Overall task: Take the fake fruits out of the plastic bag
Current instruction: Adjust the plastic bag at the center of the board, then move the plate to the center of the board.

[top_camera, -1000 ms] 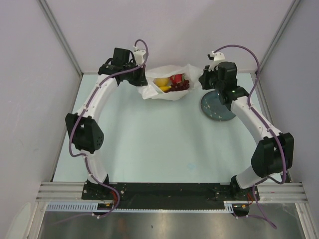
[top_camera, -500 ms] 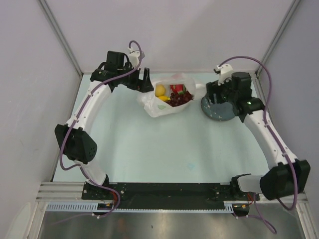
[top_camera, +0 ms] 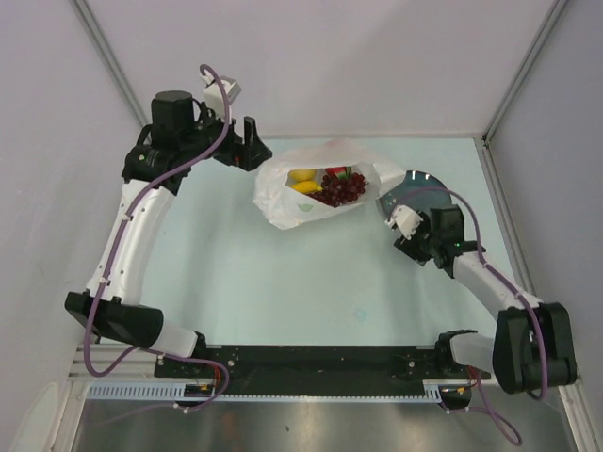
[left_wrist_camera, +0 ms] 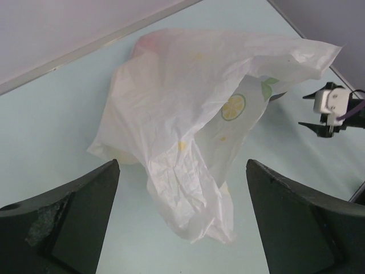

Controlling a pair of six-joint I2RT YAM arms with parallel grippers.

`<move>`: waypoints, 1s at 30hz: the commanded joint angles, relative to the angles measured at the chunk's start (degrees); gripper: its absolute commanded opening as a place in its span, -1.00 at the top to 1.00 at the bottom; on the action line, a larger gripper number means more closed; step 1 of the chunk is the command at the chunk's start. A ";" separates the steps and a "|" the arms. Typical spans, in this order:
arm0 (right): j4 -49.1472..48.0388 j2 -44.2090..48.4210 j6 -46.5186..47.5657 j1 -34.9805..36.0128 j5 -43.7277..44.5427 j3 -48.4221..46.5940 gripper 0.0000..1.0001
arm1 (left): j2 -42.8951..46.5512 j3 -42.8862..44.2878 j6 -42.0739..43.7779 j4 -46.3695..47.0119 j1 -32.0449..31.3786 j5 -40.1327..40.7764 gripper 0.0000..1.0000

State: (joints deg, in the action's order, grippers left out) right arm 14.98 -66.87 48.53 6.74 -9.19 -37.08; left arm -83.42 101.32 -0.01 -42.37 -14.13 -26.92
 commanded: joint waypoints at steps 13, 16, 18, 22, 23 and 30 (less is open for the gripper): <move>-42.75 -28.75 21.33 8.81 12.97 2.89 0.02 | 5.89 -0.95 1.68 0.27 3.58 2.40 -0.94; -41.53 -27.45 22.13 10.39 14.37 4.29 0.63 | 6.60 -1.74 1.59 0.62 3.85 2.04 -0.94; -39.34 -25.77 21.61 12.58 15.42 5.70 0.88 | 6.78 -2.00 1.16 0.71 4.02 2.22 -0.93; -33.19 -18.23 19.85 19.07 15.70 11.49 1.00 | 6.86 -1.91 0.54 0.71 4.55 1.78 -0.93; -31.61 -13.86 19.58 20.84 15.43 14.11 1.00 | 6.86 -2.17 0.54 0.71 4.64 1.78 -0.93; -5.70 11.71 12.12 47.97 11.74 22.91 1.00 | 8.97 -4.99 0.54 1.32 4.99 1.43 -0.93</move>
State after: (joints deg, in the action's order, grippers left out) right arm -9.69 -66.30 65.98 41.32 8.80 -18.15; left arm -77.52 97.86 0.47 -42.54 -9.87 -24.64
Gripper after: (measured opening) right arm 0.034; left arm 0.965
